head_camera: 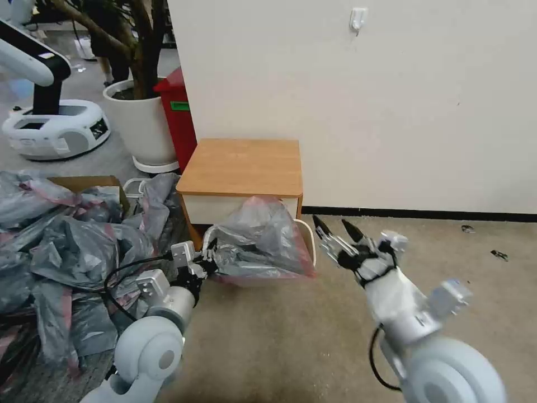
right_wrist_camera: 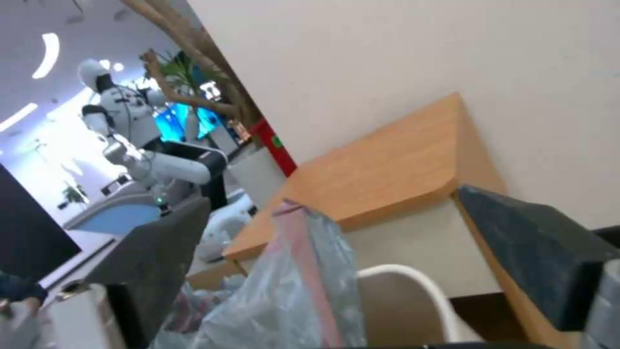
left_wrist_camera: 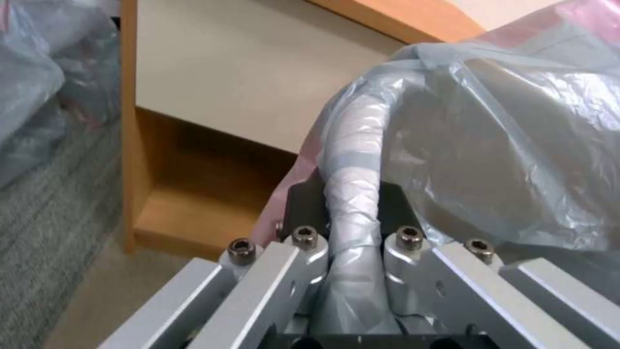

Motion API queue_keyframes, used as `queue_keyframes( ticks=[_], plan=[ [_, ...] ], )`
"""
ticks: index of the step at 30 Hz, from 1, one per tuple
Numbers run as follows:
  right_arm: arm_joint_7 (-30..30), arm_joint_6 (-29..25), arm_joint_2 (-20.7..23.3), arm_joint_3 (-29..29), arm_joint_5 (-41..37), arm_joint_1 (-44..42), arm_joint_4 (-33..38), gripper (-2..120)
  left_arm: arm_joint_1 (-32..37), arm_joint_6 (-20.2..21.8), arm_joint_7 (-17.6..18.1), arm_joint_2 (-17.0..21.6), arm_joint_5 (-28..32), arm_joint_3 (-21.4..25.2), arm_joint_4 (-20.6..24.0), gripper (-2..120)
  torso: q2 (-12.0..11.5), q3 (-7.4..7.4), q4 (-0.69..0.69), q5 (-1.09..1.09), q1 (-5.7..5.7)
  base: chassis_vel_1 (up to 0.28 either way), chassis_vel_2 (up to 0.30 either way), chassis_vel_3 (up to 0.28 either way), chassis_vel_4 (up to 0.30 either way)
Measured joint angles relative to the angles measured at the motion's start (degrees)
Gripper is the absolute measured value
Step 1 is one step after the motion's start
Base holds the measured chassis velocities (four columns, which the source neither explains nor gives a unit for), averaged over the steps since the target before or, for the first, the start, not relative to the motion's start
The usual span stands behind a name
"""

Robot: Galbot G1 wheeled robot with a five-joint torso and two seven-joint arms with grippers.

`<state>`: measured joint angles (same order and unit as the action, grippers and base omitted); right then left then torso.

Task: Pick up the garbage bag from the table and place it over the trash can.

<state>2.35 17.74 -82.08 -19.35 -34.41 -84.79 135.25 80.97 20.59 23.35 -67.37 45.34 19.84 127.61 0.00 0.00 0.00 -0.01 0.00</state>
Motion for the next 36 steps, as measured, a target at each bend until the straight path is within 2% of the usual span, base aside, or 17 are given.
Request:
queue_keyframes(
  ticks=[3,7,11,13,19,23,24,27,29,31,33,36],
  plan=[
    [-1.2,-2.6,-0.9,2.8,4.0,0.1,-2.4,100,0.3,0.0,0.2,-0.6,0.1,-0.3,0.0,6,0.0,0.0,0.0,0.0,0.0,0.0,0.0,0.0,0.0],
    [-1.3,-2.8,-1.2,4.8,4.8,-0.1,-2.9,99,0.5,0.0,0.4,-1.1,0.1,-0.7,0.0,6,0.0,0.0,0.0,0.0,0.0,0.0,0.0,0.0,0.0],
    [-1.3,-3.1,-1.6,6.0,5.7,-0.2,-3.7,91,0.5,0.1,0.5,-1.5,0.1,-1.2,0.0,6,0.0,0.0,0.0,0.0,0.0,0.0,0.0,0.0,0.0],
    [-0.8,-4.2,-2.1,6.4,6.7,-0.2,-4.6,82,0.6,0.1,0.8,-1.6,0.1,-1.6,0.1,6,0.0,0.0,0.0,0.0,0.0,0.0,0.0,0.0,0.0],
    [-0.3,-4.7,-2.3,6.2,7.4,-0.5,-5.0,68,1.0,0.2,1.2,-2.0,0.8,-1.6,0.4,6,0.0,0.0,0.0,0.01,0.0,0.0,0.0,0.0,0.0],
    [-0.2,-4.7,-2.4,6.1,7.4,-0.8,-5.0,50,1.0,0.4,2.1,-2.4,1.9,-1.6,0.6,6,0.0,0.0,0.0,0.01,0.0,0.0,0.0,0.0,0.0],
    [-0.2,-4.7,-2.4,6.1,7.4,-0.8,-5.0,50,1.0,0.4,2.1,-2.4,1.9,-1.6,0.6,6,0.0,0.0,0.0,0.01,0.0,0.0,0.0,0.0,0.0],
    [-0.1,-4.6,-2.6,6.2,8.2,-1.1,-5.0,35,0.9,0.4,2.3,-2.6,2.4,-2.0,0.9,6,0.0,0.0,0.0,0.01,0.0,0.0,0.0,0.0,0.0],
    [-0.1,-4.6,-2.6,6.3,8.5,-1.3,-5.0,32,0.8,0.4,2.3,-2.7,2.6,-2.1,1.0,6,0.0,0.0,-0.01,0.01,0.0,0.0,0.0,0.0,0.0],
    [0.0,-4.5,-2.5,6.2,9.0,-1.4,-5.0,21,0.8,0.4,2.8,-2.8,3.4,-2.2,1.1,6,0.0,0.0,-0.01,0.01,0.0,0.0,0.0,0.0,0.0],
    [0.0,-4.6,-2.6,6.2,9.0,-1.4,-5.0,18,0.8,0.4,3.0,-2.9,3.8,-2.3,1.2,6,0.0,0.0,-0.01,0.01,0.0,0.0,0.0,0.0,0.0],
    [0.4,-4.7,-2.6,5.7,8.9,-1.4,-4.4,2,0.9,0.5,3.4,-3.0,4.6,-2.5,1.4,6,0.0,0.0,-0.01,0.01,0.0,0.0,0.0,0.0,0.0]
  ],
)
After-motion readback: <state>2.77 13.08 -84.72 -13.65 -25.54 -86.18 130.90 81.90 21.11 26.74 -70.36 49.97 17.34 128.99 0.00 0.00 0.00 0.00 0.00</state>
